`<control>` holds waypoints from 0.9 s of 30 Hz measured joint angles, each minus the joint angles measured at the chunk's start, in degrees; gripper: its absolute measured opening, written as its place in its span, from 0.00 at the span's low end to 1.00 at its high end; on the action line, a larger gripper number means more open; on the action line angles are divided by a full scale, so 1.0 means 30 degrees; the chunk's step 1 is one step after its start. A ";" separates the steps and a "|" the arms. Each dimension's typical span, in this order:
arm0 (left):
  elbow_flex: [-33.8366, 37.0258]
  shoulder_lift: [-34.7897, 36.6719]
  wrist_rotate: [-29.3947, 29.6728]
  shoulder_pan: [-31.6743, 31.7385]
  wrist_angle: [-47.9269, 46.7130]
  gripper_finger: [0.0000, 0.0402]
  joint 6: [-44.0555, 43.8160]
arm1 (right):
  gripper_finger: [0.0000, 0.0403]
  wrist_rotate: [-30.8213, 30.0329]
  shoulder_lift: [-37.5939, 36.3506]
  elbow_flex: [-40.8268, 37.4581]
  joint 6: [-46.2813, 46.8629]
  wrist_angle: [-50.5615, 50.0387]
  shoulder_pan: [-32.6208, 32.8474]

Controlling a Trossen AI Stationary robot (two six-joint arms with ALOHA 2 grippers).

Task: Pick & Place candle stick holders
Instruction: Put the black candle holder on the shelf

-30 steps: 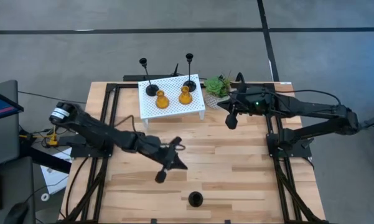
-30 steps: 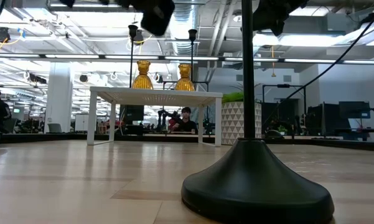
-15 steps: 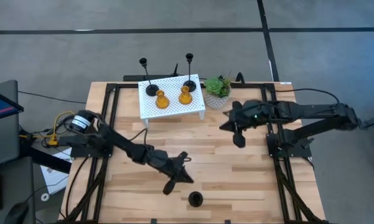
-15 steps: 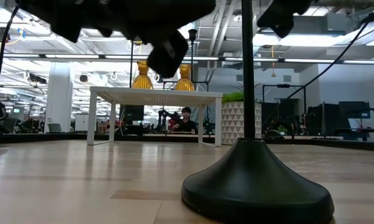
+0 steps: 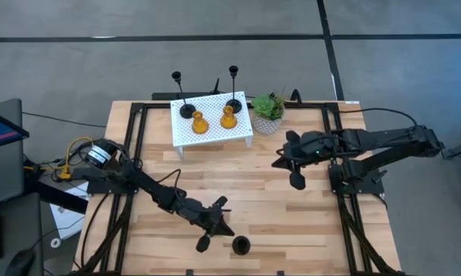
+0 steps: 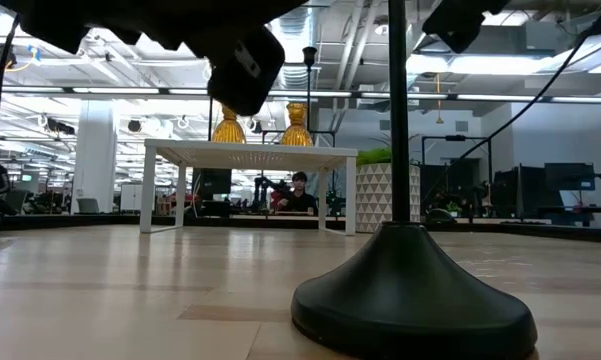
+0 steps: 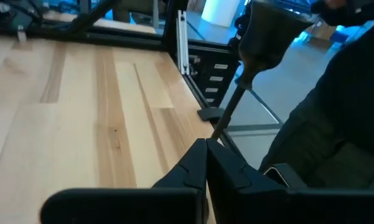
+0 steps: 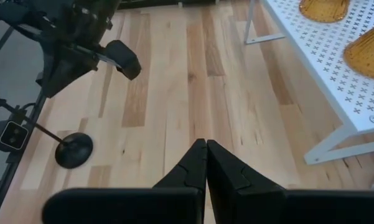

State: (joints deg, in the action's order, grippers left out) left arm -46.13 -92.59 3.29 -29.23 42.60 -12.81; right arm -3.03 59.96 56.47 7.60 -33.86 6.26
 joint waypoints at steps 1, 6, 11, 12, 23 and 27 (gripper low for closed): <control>-0.0026 -0.0170 0.0051 0.0008 0.0194 0.01 0.0153 | 0.00 0.0000 0.0000 0.0000 0.0000 0.0005 0.0000; -0.0379 -0.1543 0.0414 0.0015 0.0101 0.01 0.0296 | 0.00 -0.0007 0.0000 0.0000 -0.0066 0.0013 0.0000; -0.1149 -0.2925 0.0393 0.0094 0.0113 0.01 0.0325 | 0.00 -0.0007 -0.0007 0.0000 -0.0153 0.0042 0.0000; -0.1196 -0.2940 0.0399 0.0130 0.0125 0.01 0.0325 | 0.00 -0.0007 -0.0007 0.0000 -0.0153 0.0018 0.0000; -0.1259 -0.2933 -0.0309 0.0321 0.0648 0.02 0.0310 | 0.00 -0.1178 -0.0007 0.0000 -0.0229 0.0001 -0.0007; -0.1259 -0.2933 -0.0467 0.0328 0.0682 0.02 0.0631 | 0.00 -0.1319 -0.0007 0.0000 -0.0510 0.0004 -0.0015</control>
State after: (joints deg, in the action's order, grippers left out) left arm -49.91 -101.38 1.89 -28.25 44.64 -10.92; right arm -6.98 59.94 56.47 6.07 -33.85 6.22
